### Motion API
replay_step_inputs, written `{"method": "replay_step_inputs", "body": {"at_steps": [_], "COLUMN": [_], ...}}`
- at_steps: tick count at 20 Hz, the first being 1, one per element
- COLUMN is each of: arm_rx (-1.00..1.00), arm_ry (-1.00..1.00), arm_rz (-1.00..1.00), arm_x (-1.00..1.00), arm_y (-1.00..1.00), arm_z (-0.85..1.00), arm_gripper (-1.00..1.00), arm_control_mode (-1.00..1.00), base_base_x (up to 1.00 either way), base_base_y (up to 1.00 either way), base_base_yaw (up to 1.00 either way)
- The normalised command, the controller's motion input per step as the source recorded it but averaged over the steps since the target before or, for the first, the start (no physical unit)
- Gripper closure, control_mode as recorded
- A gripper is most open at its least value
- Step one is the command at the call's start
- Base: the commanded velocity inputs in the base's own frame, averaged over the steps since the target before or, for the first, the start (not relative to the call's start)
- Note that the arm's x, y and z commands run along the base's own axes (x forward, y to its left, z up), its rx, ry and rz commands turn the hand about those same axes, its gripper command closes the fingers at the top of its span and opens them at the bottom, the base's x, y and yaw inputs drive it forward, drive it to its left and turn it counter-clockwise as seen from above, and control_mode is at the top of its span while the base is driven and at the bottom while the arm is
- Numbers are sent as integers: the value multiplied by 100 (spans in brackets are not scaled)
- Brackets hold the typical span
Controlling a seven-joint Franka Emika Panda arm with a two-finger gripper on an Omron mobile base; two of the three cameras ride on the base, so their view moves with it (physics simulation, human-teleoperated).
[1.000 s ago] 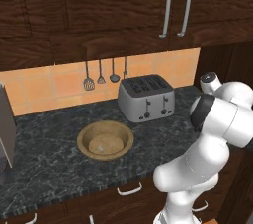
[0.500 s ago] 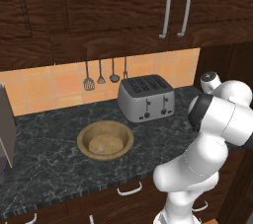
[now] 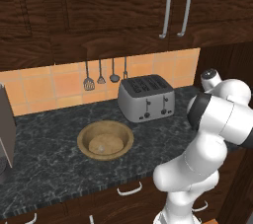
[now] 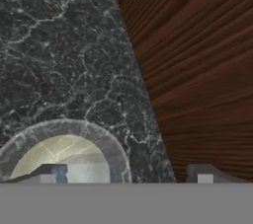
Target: Grab a lemon wedge from the fridge and one ice cube from the ice bowl, and put them in the glass of lemonade.
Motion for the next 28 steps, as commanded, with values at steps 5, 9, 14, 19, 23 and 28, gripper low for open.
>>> {"method": "replay_step_inputs", "body": {"at_steps": [5,9,14,19,23,28], "arm_rx": [0,1,19,20,14,10], "arm_ry": [0,0,-7,-3,0,0], "arm_rz": [-7,-9,-9,-10,-9,-5], "arm_x": [0,0,0,-2,-2,0], "arm_y": [-15,0,0,-1,-4,0], "arm_z": [6,0,0,7,18,0], "arm_gripper": [-100,-100,-100,-100,-100,-100], "arm_control_mode": [-100,-100,-100,-100,-100,-100], "base_base_x": [0,0,0,0,0,0], "base_base_y": [0,0,0,0,0,0], "base_base_yaw": [0,0,0,0,0,0]}}
